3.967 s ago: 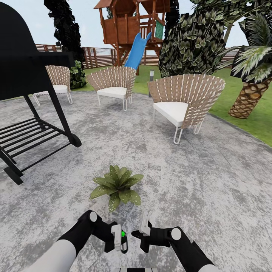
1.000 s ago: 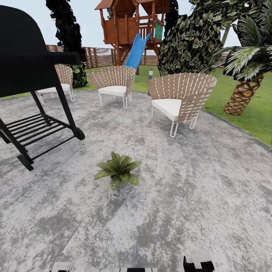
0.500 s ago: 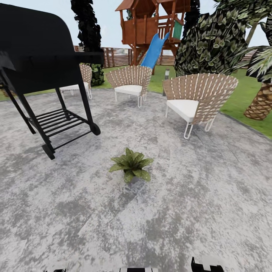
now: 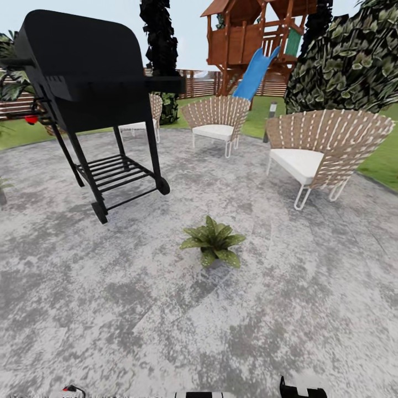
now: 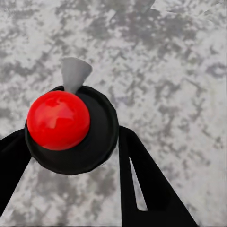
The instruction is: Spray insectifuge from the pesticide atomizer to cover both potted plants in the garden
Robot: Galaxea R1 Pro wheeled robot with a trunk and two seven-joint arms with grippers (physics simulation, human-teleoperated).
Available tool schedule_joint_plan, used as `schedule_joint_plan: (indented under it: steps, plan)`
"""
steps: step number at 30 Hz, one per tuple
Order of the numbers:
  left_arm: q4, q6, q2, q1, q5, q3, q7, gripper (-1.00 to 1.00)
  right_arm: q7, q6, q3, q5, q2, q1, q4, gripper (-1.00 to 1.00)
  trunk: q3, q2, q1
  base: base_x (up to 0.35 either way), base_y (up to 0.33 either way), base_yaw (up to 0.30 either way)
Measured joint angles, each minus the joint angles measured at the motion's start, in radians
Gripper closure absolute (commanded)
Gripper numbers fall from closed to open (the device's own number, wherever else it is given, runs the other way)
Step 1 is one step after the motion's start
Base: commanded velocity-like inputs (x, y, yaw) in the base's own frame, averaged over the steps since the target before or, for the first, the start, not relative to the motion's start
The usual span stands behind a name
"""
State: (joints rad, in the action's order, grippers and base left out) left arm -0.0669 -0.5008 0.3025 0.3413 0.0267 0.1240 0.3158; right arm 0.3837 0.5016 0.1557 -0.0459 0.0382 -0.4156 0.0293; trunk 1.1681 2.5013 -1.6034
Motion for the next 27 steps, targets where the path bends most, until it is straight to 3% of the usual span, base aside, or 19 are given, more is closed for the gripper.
schedule_joint_plan:
  steps: [5,15,22,27]
  plan:
    - [0.000,-0.001,-0.004,0.000,-0.039,0.026,-0.016,1.00,0.000,0.000,0.001,0.000,0.000,0.000,0.000,-1.00,0.000,0.000,0.000,0.000,0.000,0.278]
    - [-0.002,-0.003,-0.010,0.000,-0.046,0.030,-0.037,1.00,0.000,0.000,0.001,0.000,-0.001,0.000,0.000,-1.00,0.000,0.000,0.000,0.000,0.000,0.278]
    - [-0.002,-0.003,-0.010,0.000,-0.047,0.030,-0.038,1.00,0.000,0.000,0.002,0.000,-0.005,0.000,-0.001,-1.00,-0.027,-0.002,0.003,0.000,0.000,0.278]
    - [-0.001,-0.002,-0.010,0.000,-0.047,0.032,-0.038,1.00,0.000,0.000,0.002,0.000,-0.008,0.000,-0.001,-1.00,-0.043,-0.036,0.022,0.000,0.000,0.279]
